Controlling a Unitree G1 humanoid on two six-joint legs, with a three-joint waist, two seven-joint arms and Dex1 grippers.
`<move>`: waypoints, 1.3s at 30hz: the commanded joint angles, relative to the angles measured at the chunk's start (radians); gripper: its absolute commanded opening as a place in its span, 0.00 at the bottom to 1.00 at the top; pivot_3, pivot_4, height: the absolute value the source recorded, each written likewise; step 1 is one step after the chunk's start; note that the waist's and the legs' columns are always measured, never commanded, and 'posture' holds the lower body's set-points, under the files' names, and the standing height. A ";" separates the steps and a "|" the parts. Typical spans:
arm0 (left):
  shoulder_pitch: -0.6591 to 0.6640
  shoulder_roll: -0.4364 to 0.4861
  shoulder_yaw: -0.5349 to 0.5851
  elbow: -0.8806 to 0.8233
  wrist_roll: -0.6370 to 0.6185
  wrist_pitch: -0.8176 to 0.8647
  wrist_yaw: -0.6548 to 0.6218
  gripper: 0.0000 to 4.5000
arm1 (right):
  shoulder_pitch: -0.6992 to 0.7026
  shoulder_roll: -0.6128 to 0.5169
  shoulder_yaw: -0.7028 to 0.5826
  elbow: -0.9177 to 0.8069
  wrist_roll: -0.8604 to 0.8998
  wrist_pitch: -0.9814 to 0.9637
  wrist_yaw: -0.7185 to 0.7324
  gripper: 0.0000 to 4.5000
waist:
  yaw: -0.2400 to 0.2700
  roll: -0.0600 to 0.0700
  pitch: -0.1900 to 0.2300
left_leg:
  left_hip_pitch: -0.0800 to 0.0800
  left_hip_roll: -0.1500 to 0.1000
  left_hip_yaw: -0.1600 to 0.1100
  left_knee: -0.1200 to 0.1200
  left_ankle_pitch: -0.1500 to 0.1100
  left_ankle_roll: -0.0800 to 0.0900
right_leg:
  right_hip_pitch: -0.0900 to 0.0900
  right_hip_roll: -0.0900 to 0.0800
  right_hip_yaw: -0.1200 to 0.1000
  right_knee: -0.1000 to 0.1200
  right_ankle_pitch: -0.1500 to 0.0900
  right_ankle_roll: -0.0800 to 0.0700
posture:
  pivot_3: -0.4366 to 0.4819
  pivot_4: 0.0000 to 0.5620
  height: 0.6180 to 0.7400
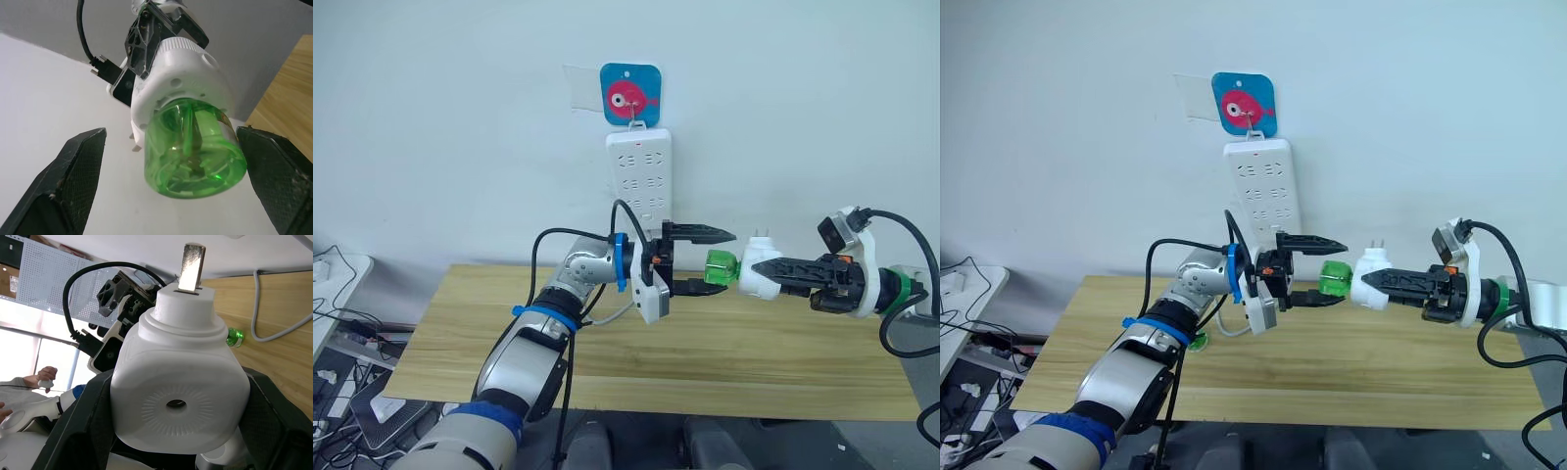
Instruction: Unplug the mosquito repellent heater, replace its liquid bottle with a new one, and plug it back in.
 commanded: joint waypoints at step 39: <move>0.041 0.207 0.068 -0.445 -1.201 2.829 -0.442 0.50 | 0.029 -0.034 0.003 -0.206 -0.119 -0.038 0.057 0.67 | -0.028 -0.002 0.003 | 0.001 0.001 -0.004 0.000 0.000 0.000 | -0.001 0.003 -0.002 0.003 -0.002 -0.001 | 0.46 0.23 1.00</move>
